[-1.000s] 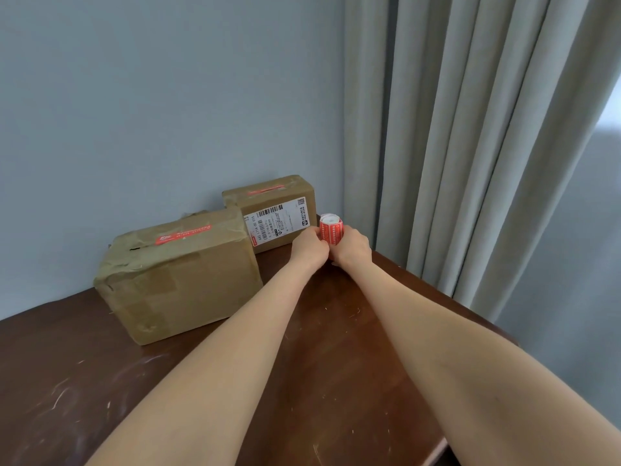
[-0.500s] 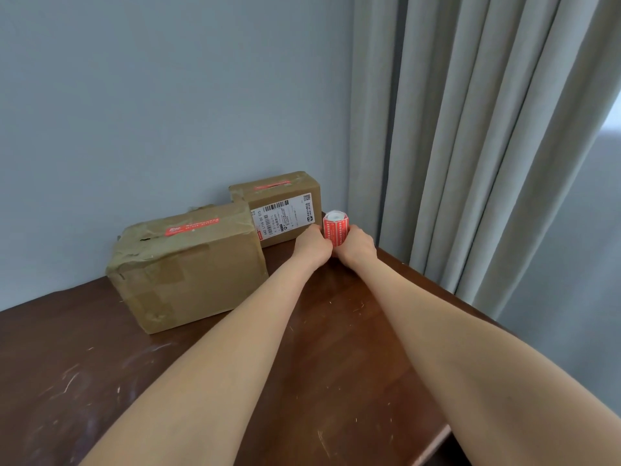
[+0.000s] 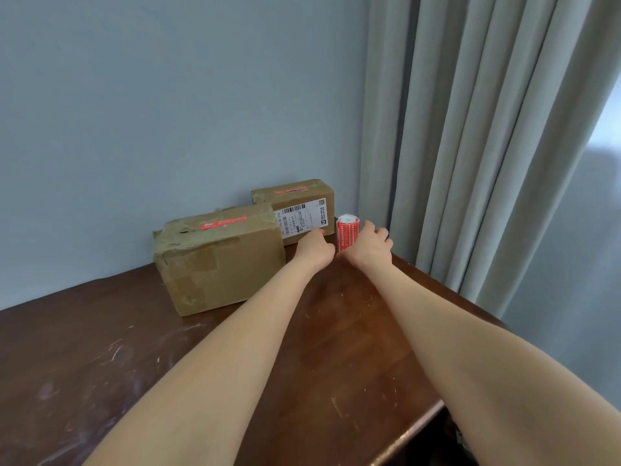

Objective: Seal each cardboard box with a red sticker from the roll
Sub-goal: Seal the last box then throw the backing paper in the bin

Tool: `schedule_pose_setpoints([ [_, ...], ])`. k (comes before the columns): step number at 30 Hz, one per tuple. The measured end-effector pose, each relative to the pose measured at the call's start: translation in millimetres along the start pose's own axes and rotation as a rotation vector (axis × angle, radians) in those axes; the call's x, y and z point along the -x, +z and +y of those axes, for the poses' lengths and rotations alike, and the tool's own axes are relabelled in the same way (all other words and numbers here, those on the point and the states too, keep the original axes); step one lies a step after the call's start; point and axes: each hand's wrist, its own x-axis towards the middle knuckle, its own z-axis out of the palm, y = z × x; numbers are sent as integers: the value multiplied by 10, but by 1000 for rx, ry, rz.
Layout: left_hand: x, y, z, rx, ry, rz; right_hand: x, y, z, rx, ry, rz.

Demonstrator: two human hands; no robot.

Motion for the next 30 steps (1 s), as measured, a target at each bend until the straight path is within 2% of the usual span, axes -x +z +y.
schedule_pose_setpoints([
  [10, 383, -336, -134, -3, 40, 17, 415, -176, -127, 20, -68, 170],
  [15, 533, -466, -233, 5, 93, 56, 640, -164, -176, 28, -89, 128],
  [21, 639, -661, -317, 47, 182, 204, 829, -68, -398, 16, -173, 77],
  [23, 688, -747, -310, 21, 240, 298, 849, -39, -459, -37, -200, 33],
  [26, 718, -1000, -367, -90, 293, 599, 840, 9, -532, -120, -244, -44],
  [28, 704, -1236, -507, -135, 217, 786, 835, 56, -600, -146, -281, -100],
  [30, 690, -1447, -698, -157, 27, 891, 823, 135, -675, -160, -320, -173],
])
